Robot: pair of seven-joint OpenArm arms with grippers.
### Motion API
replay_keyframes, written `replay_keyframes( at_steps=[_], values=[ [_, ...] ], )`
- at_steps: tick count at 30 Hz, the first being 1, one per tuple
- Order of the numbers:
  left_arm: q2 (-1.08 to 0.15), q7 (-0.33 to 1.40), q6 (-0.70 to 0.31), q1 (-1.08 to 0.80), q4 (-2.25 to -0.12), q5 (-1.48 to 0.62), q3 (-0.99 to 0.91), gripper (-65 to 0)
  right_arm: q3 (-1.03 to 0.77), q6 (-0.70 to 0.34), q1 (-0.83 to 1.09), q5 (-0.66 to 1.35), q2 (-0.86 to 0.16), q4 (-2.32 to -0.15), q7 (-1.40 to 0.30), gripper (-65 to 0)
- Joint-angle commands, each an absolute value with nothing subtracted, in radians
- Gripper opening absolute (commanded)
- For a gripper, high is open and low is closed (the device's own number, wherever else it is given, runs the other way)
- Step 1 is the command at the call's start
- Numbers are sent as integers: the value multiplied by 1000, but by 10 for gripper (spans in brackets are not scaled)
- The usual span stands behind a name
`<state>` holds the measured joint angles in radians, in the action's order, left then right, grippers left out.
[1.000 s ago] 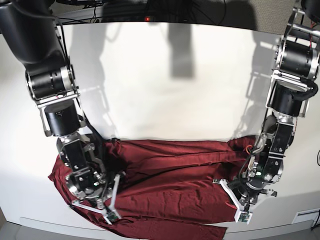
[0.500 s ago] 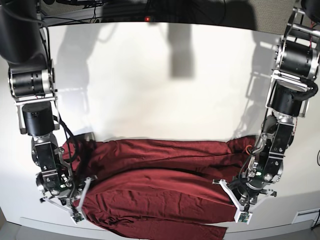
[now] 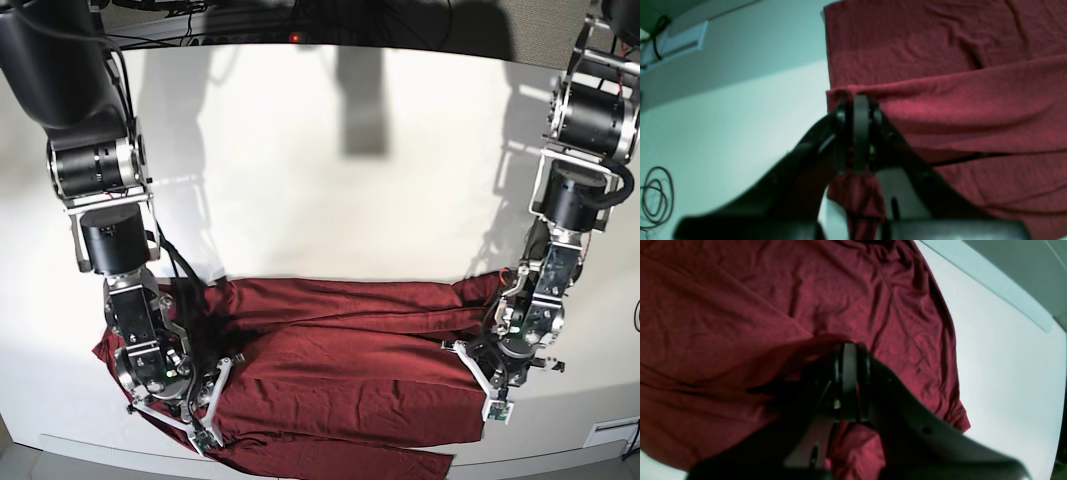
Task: Fold the T-shirt properly
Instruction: 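Hold the hem fabric with both grippers and tighten the grip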
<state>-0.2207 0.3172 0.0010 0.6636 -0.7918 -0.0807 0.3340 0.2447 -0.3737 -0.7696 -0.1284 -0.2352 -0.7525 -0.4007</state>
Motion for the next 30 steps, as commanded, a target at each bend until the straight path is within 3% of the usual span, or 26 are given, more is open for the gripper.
replay_keyframes(
  at_steps=[1,18,30],
  values=[
    [-228,286,11,723,-796,-67,329,-650,241,-348,-812,-131,-244,-765,-380,-650],
    [-248,318,11,765,-758,-26,329,-650,241,-284,-815,-187,-287,-689,-359,-650],
    [-250,328,10,742,-758,-61,329,-650,241,-311,-813,-179,-310,-689,-332,-650]
  ],
)
